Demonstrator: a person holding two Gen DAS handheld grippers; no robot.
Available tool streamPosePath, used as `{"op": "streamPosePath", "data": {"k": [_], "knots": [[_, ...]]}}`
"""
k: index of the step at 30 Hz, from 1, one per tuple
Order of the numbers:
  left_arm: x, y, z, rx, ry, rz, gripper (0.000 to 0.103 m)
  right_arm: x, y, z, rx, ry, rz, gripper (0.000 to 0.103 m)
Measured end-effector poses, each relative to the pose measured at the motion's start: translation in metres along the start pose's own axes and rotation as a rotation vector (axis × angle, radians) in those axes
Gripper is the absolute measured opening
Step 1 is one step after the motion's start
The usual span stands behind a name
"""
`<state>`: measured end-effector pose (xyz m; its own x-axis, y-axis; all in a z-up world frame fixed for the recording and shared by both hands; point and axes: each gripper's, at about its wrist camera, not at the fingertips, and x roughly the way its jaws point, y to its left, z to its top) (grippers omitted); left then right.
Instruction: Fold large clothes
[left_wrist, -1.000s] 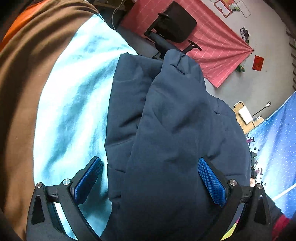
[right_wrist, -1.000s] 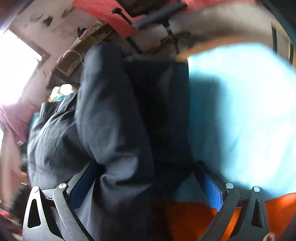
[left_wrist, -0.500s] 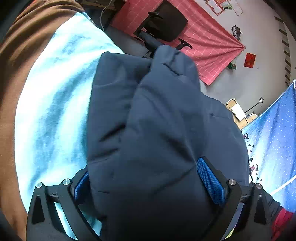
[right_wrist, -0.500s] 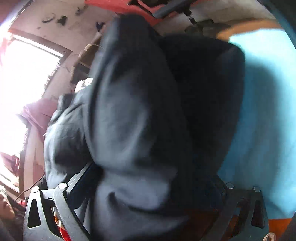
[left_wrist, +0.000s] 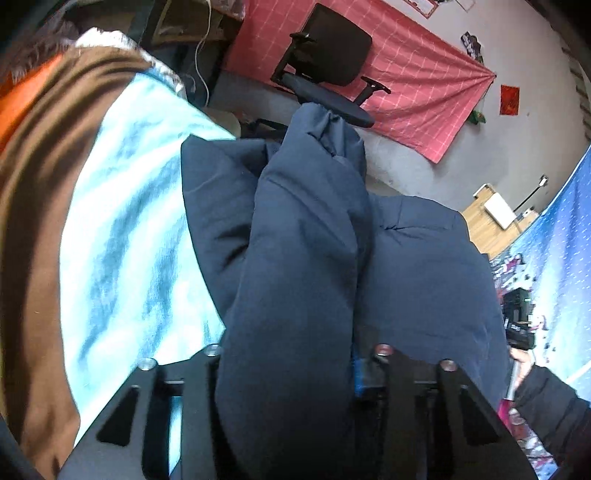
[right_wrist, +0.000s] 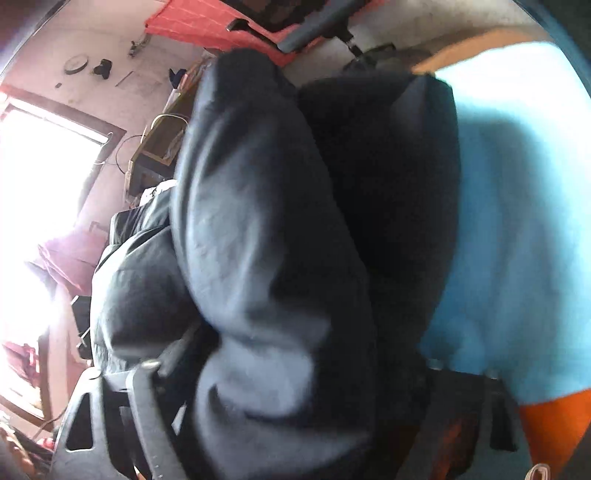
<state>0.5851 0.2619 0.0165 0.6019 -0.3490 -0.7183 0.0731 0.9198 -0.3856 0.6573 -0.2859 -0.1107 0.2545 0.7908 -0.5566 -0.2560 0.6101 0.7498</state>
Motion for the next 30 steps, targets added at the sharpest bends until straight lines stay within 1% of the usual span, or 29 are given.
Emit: {"op": "streamPosePath", "data": {"k": [2, 3, 5, 8, 10, 14, 18, 21, 25, 30], "knots": [[0.000, -0.014, -0.003, 0.021, -0.014, 0.036, 0.022, -0.009, 0.009, -0.004, -0.027, -0.026, -0.017, 0.051], [-0.003, -0.022, -0.004, 0.030, -0.020, 0.056, 0.021, -0.015, 0.017, -0.007, -0.045, -0.038, -0.031, 0.047], [-0.008, -0.029, -0.011, 0.037, -0.033, 0.080, 0.016, -0.024, 0.028, -0.011, -0.069, -0.053, -0.056, 0.034], [-0.014, -0.042, -0.017, 0.044, -0.052, 0.105, 0.014, -0.034, 0.043, -0.016, -0.087, -0.074, -0.097, 0.028], [-0.021, -0.048, -0.020, 0.045, -0.067, 0.113, 0.013, -0.044, 0.055, -0.020, -0.096, -0.101, -0.118, 0.026], [-0.040, -0.063, -0.024, 0.045, -0.094, 0.113, 0.012, -0.051, 0.084, -0.024, -0.122, -0.144, -0.119, 0.023], [-0.067, -0.075, -0.026, 0.067, -0.120, 0.110, 0.012, -0.070, 0.113, -0.027, -0.143, -0.153, -0.112, 0.021], [-0.086, -0.085, -0.024, 0.064, -0.137, 0.104, 0.012, -0.085, 0.136, -0.030, -0.155, -0.167, -0.104, 0.021], [-0.113, -0.096, -0.029, 0.078, -0.152, 0.106, 0.012, -0.103, 0.154, -0.036, -0.160, -0.178, -0.092, 0.021], [-0.133, -0.105, -0.037, 0.087, -0.145, 0.115, 0.012, -0.110, 0.169, -0.048, -0.169, -0.178, -0.093, 0.021]]}}
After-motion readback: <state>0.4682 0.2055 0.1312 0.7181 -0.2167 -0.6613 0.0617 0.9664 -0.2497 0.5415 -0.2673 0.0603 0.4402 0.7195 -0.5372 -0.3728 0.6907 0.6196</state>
